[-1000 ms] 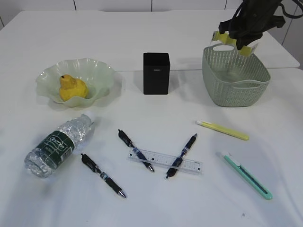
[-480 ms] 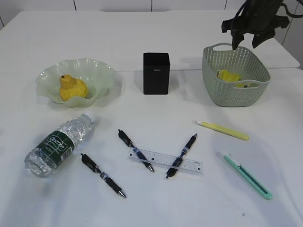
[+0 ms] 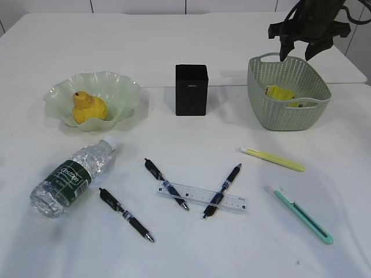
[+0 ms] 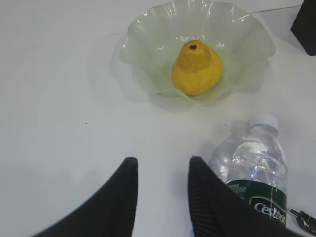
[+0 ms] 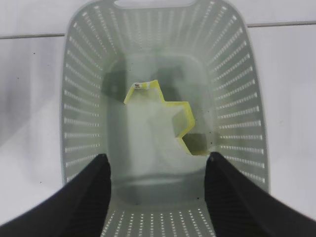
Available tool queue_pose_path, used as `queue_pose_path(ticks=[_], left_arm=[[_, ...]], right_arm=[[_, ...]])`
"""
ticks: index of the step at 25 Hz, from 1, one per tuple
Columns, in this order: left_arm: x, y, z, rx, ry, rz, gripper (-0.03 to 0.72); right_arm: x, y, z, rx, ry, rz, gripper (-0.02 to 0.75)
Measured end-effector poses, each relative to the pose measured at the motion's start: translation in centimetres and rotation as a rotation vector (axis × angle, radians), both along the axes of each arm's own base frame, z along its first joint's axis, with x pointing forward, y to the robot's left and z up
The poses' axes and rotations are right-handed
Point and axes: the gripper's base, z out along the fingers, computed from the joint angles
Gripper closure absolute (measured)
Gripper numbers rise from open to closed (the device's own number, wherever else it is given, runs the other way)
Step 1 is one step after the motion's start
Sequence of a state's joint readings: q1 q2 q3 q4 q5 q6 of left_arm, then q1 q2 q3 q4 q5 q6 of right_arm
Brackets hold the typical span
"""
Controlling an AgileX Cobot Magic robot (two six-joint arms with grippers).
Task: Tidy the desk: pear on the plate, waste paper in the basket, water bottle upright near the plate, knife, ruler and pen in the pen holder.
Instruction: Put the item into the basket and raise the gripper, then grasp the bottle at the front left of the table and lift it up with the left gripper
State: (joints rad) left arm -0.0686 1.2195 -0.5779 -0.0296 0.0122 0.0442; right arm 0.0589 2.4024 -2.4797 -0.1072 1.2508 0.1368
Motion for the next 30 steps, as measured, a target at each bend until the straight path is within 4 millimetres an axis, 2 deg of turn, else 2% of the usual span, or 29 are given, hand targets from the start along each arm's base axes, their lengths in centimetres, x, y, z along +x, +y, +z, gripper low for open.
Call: queue_pose_path(ticks=[6,8,15,19,22,30], left_arm=[[0.0,0.0,0.0,0.0,0.0,0.0,0.449],[0.0,0.0,0.0,0.0,0.0,0.0,0.449],[-0.1,0.0,0.4,-0.002,-0.025,0.0,0.449],[-0.3,0.0,1.3,-0.005,-0.083,0.001,0.449],[-0.3,0.0,1.5,-0.006,-0.098,0.001,0.449],[-0.3,0.0,1.5,-0.006,-0.099,0.001,0.449]], right_arm=[[0.0,0.1,0.0,0.01,0.0,-0.002,0.302],[-0.2,0.0,0.8,0.011,-0.015,-0.003,0.308],[-2.4,-0.1,6.9,0.018,-0.134,-0.002,0.32],[-3.6,-0.2,9.3,0.021,-0.178,-0.002,0.324],[-4.5,-0.2,9.4,0.02,-0.151,-0.002,0.324],[-7.4,-1.0,6.8,-0.054,0.019,-0.016,0.328]])
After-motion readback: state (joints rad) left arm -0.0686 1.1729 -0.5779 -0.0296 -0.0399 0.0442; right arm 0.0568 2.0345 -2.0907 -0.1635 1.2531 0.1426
